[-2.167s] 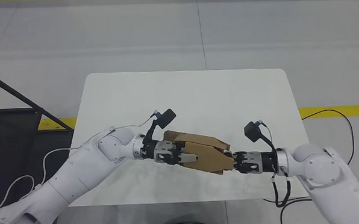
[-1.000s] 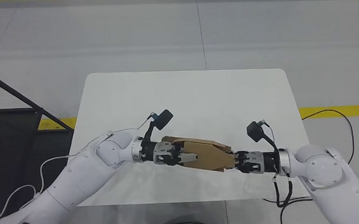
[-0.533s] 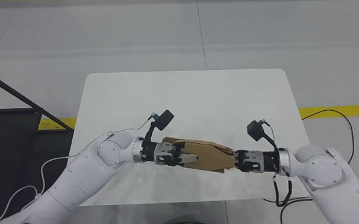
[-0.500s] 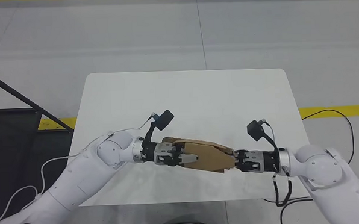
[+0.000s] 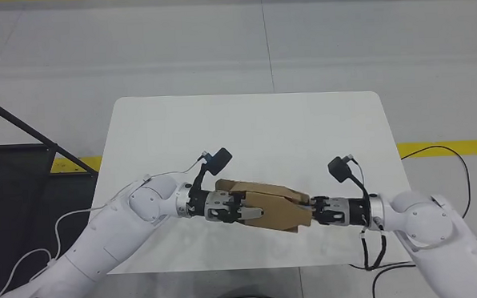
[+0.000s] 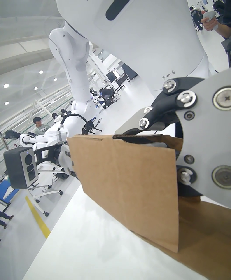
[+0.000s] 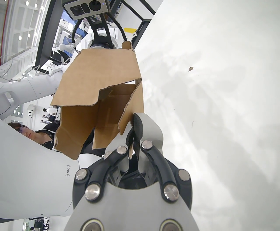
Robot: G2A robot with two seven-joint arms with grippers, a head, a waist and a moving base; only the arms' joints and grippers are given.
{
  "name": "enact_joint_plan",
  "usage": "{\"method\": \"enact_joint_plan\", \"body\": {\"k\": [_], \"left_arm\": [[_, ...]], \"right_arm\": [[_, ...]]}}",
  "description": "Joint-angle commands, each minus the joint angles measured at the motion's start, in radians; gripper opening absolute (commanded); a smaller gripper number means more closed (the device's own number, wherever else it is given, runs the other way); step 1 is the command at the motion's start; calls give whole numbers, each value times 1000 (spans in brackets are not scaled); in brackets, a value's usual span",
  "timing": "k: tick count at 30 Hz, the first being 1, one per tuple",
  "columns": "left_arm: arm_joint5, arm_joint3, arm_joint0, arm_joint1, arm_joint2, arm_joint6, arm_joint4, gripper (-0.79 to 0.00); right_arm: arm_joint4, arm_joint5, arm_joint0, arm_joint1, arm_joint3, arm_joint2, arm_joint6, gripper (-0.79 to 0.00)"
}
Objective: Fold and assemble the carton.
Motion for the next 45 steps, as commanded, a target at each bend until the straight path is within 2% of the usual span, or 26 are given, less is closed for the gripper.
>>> {"method": "enact_joint_plan", "body": {"k": [1, 45], "left_arm": [[1, -1, 2, -1, -2, -3, 0, -785], [23, 21, -3, -26, 1, -35, -11, -785]], "right_arm": [[2, -1, -1, 0, -1, 2, -2, -785], [16, -6, 1, -3, -4, 5, -6, -785]]}}
